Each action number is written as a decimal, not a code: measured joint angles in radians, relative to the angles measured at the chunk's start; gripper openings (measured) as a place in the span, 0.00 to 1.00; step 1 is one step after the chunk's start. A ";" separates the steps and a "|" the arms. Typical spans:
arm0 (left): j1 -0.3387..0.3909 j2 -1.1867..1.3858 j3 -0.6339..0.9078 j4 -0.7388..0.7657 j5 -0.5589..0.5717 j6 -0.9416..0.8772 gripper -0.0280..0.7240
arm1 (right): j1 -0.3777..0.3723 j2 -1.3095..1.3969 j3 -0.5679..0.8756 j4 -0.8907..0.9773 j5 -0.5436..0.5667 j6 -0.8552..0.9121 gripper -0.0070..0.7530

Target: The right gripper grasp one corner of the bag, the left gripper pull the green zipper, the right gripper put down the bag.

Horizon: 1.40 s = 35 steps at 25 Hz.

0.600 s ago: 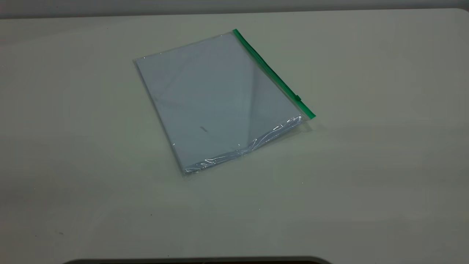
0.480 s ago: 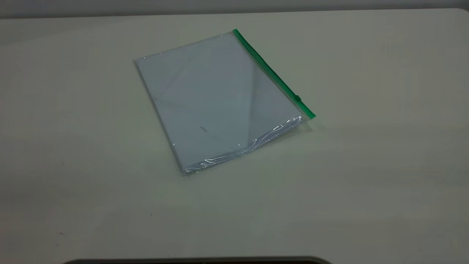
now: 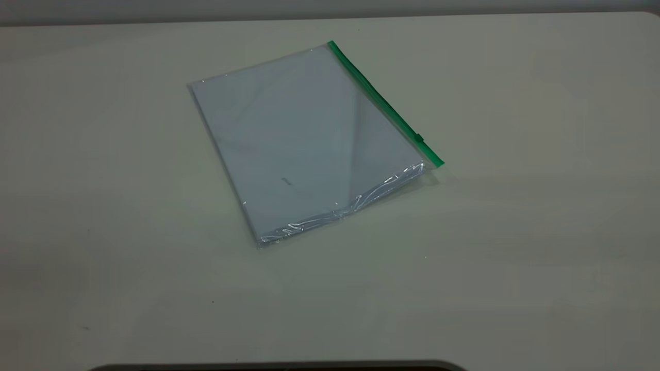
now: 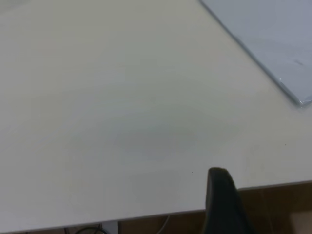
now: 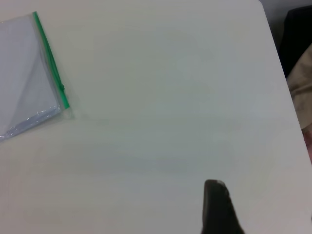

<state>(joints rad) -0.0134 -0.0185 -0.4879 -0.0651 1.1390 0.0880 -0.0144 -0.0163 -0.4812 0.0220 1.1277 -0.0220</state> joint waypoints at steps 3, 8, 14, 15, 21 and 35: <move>0.000 0.000 0.000 0.000 0.000 0.000 0.70 | 0.000 0.000 0.000 0.000 0.000 0.000 0.64; 0.000 0.000 0.000 0.000 0.000 0.000 0.70 | 0.000 0.000 0.000 0.000 0.000 0.000 0.64; 0.000 0.000 0.000 0.000 0.000 0.002 0.70 | 0.000 0.000 0.000 0.000 0.000 0.000 0.64; 0.000 0.000 0.000 0.000 0.000 0.002 0.70 | 0.000 0.000 0.000 0.000 0.000 0.000 0.64; 0.000 0.000 0.000 -0.009 -0.001 0.002 0.70 | 0.000 0.000 0.000 0.000 0.000 0.000 0.64; 0.000 0.329 -0.105 -0.043 -0.204 0.017 0.70 | 0.000 0.241 -0.010 0.183 -0.192 -0.116 0.64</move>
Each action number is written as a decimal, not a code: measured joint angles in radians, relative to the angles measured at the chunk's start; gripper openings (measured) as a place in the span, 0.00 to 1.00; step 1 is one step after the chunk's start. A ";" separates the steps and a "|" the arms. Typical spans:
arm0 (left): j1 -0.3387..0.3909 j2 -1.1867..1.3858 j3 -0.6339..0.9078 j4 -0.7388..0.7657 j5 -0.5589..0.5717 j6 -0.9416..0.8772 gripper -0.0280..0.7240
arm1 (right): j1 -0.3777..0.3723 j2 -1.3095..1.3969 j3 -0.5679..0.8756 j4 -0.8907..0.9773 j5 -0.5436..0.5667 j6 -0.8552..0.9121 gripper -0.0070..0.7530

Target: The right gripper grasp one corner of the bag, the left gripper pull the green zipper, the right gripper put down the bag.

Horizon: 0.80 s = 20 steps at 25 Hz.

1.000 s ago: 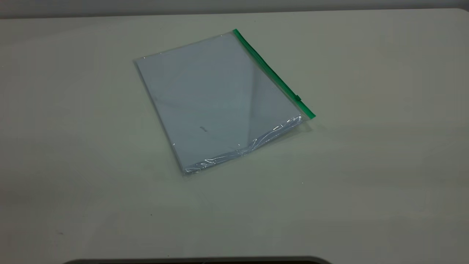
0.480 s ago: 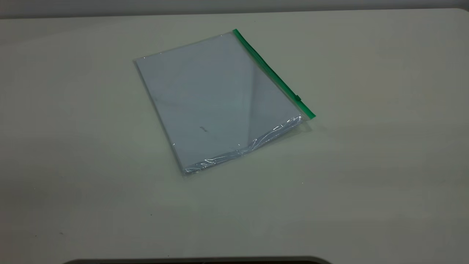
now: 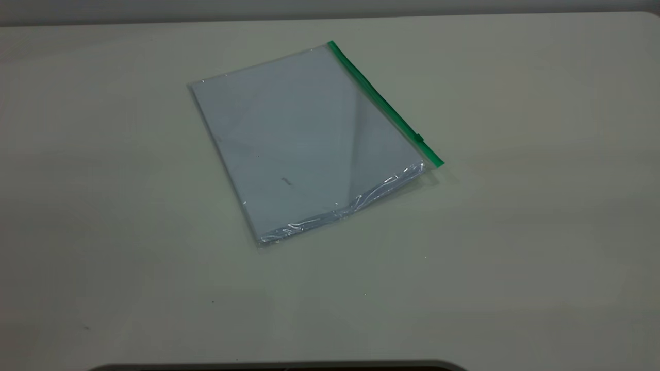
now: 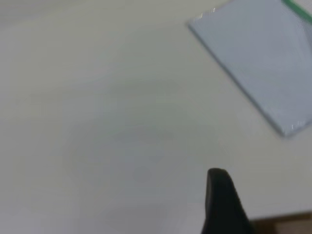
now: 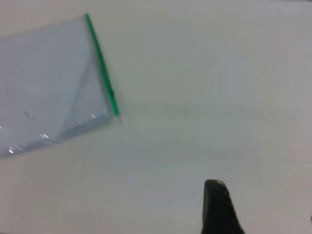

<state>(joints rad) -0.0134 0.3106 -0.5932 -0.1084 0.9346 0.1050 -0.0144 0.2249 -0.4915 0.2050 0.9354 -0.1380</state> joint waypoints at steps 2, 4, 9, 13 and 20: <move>0.000 0.141 -0.051 -0.006 -0.062 0.027 0.70 | 0.000 0.118 -0.001 0.046 -0.087 -0.042 0.64; 0.000 0.286 -0.090 -0.018 -0.121 0.046 0.70 | 0.000 0.246 -0.001 0.109 -0.158 -0.085 0.64; 0.000 0.552 -0.134 -0.089 -0.274 0.095 0.70 | 0.000 0.552 -0.001 0.376 -0.286 -0.313 0.64; 0.000 0.721 -0.163 -0.160 -0.357 0.165 0.70 | 0.000 0.834 -0.001 0.698 -0.375 -0.612 0.64; 0.000 0.903 -0.255 -0.286 -0.386 0.305 0.70 | 0.076 1.296 -0.010 1.431 -0.468 -1.277 0.64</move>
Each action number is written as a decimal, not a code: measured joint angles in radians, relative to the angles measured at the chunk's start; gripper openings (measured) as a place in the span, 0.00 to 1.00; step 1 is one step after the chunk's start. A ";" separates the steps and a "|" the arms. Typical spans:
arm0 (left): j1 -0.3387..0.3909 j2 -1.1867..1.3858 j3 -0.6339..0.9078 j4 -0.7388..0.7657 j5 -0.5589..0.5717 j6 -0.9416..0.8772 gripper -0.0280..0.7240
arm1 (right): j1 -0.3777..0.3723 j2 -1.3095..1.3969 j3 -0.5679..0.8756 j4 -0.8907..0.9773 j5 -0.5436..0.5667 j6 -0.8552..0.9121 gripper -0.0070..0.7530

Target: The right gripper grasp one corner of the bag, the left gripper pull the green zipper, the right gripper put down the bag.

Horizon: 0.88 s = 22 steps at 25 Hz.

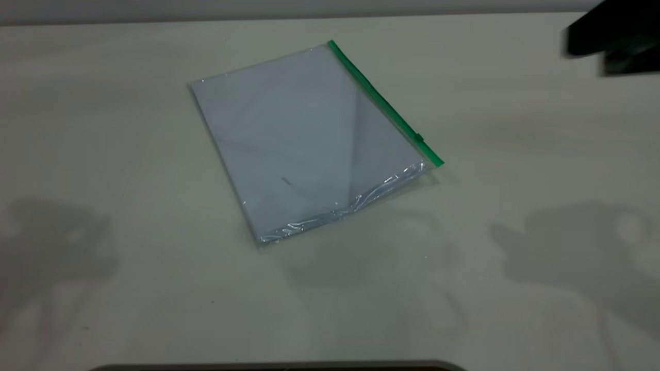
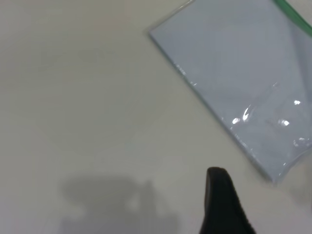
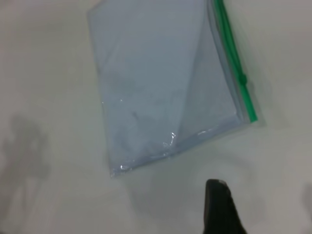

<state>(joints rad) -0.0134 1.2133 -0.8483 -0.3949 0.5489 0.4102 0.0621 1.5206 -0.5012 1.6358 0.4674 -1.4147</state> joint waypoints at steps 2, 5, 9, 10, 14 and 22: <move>0.000 0.031 -0.011 -0.022 -0.007 0.020 0.70 | 0.039 0.122 -0.031 0.098 -0.034 -0.102 0.64; 0.000 0.068 -0.016 -0.033 -0.011 0.035 0.70 | 0.057 0.290 -0.103 0.134 -0.025 -0.147 0.64; 0.000 0.113 -0.020 -0.035 -0.020 0.037 0.70 | 0.057 0.494 -0.232 0.146 0.048 -0.157 0.64; 0.000 0.118 -0.023 -0.035 -0.025 0.037 0.70 | 0.057 0.543 -0.260 0.148 0.068 -0.157 0.64; 0.000 0.133 -0.026 -0.035 -0.045 0.040 0.70 | 0.057 0.700 -0.372 0.152 0.120 -0.157 0.64; 0.000 0.137 -0.026 -0.035 -0.050 0.040 0.70 | 0.057 0.907 -0.541 0.153 0.188 -0.129 0.64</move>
<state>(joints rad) -0.0134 1.3500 -0.8743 -0.4294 0.4984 0.4498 0.1196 2.4275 -1.0422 1.7893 0.6550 -1.5439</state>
